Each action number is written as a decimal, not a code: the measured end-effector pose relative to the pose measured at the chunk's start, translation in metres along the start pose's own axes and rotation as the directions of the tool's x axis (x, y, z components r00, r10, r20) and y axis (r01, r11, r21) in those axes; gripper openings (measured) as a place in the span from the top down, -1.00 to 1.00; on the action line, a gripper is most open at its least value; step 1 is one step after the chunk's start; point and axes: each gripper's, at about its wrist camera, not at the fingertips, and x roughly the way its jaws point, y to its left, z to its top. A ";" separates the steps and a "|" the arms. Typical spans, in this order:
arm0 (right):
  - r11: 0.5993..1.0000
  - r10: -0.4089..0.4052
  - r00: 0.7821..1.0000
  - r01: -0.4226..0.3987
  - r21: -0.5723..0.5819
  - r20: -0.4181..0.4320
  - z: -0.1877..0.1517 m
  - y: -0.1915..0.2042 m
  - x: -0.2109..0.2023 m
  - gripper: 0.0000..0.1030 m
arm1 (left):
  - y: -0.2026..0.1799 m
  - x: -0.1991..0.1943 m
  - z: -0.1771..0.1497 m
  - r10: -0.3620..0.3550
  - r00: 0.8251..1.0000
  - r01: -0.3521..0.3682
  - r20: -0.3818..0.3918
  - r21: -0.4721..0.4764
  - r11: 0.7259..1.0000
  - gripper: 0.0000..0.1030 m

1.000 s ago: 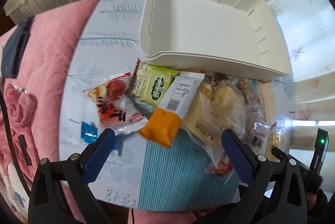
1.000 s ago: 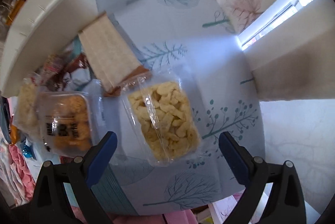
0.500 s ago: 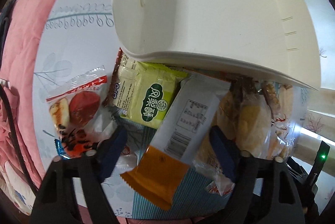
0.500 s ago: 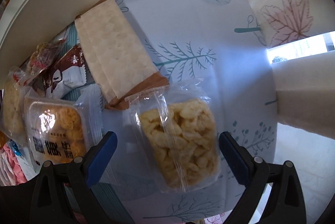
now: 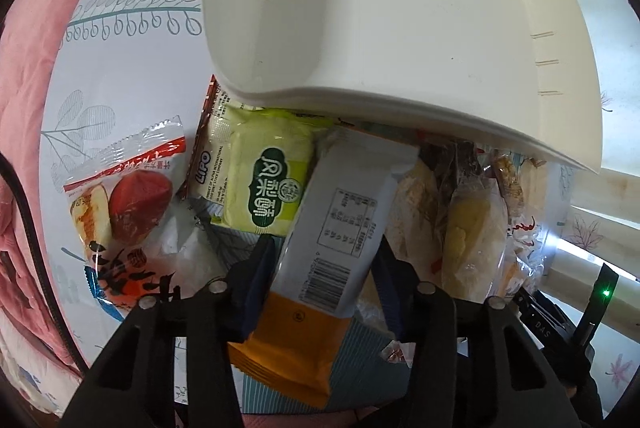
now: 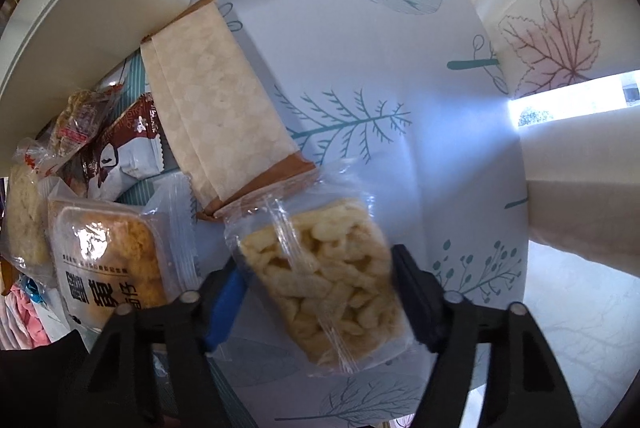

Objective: Organize snacks
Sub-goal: 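Grasp the clear puffed-snack bag with the right gripper while the left grasps the white-orange bar, then carry both snacks over the white tray and release them inside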

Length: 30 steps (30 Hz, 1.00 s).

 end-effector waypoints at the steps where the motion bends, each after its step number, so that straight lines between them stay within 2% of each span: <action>1: 1.000 0.000 1.000 0.000 -0.001 0.005 0.001 0.000 -0.001 -0.28 | 0.000 0.000 -0.003 0.001 1.000 -0.001 0.007 0.001 1.000 0.19; 10: 0.999 0.036 0.998 -0.034 -0.033 0.051 -0.013 0.006 -0.014 -0.20 | 0.003 -0.025 -0.021 -0.018 0.998 0.017 0.053 0.005 1.000 0.28; 14: 0.997 0.062 0.995 -0.058 -0.046 0.076 -0.025 0.009 -0.028 -0.20 | 0.009 -0.042 -0.037 -0.070 0.996 0.071 0.061 -0.009 0.997 0.28; 18: 0.995 0.091 0.990 -0.085 -0.053 0.108 -0.036 0.008 -0.041 -0.20 | 0.004 -0.059 -0.054 -0.084 0.993 0.083 0.084 0.009 0.996 0.29; 26: 0.987 0.154 0.969 -0.141 -0.082 0.192 -0.048 -0.002 -0.085 -0.20 | -0.003 -0.102 -0.087 -0.134 0.982 0.130 0.130 0.036 0.991 0.29; 30: 0.979 0.193 0.952 -0.170 -0.114 0.240 -0.056 -0.003 -0.108 -0.19 | -0.010 -0.128 -0.104 -0.156 0.975 0.150 0.161 0.049 0.987 0.29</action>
